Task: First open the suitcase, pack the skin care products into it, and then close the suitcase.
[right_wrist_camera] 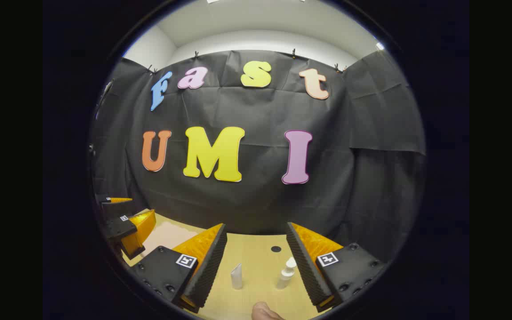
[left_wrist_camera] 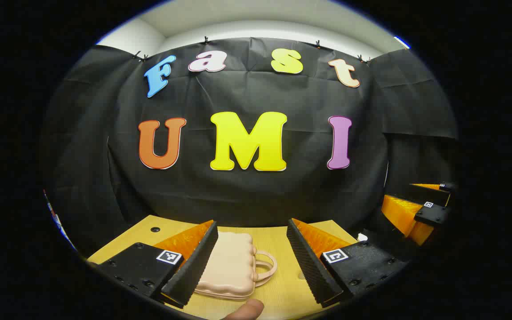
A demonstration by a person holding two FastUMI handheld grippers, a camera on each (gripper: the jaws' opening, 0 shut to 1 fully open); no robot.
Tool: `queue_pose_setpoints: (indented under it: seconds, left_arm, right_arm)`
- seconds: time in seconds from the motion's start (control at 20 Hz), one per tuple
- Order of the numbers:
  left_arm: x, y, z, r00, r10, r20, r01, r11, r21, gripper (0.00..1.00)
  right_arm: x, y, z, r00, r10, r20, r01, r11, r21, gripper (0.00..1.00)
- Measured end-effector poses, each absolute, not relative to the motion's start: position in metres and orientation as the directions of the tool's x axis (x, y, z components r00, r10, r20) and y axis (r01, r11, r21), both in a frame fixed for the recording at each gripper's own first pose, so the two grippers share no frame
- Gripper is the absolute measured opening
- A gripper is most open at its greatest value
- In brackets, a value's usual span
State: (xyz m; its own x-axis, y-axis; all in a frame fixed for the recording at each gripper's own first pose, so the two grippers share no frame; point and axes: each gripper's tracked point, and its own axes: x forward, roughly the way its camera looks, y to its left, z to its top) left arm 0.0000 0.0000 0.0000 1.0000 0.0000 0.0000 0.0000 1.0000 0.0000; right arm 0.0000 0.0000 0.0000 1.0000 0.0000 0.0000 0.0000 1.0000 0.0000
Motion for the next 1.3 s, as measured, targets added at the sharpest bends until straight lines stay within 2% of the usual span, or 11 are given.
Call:
queue_pose_setpoints:
  seconds: [0.75, 1.0, 1.3]
  left_arm:
    - [-0.004, -0.015, -0.010, 0.999, 0.030, -0.013, -0.030, 1.000, 0.002, 0.99]
    - [0.017, -0.009, -0.050, 0.999, 0.035, -0.031, -0.032, 0.993, 0.110, 0.99]
    - [0.038, -0.017, -0.123, 0.992, 0.017, -0.125, 0.021, 0.954, 0.300, 1.00]
  right_arm:
    - [0.002, -0.017, -0.009, 0.999, 0.039, -0.019, -0.040, 0.999, -0.022, 0.80]
    - [0.000, -0.048, -0.024, 0.999, -0.009, -0.038, 0.008, 0.999, -0.035, 0.80]
    - [-0.010, -0.119, -0.054, 0.989, -0.118, -0.086, 0.113, 0.992, -0.057, 0.80]
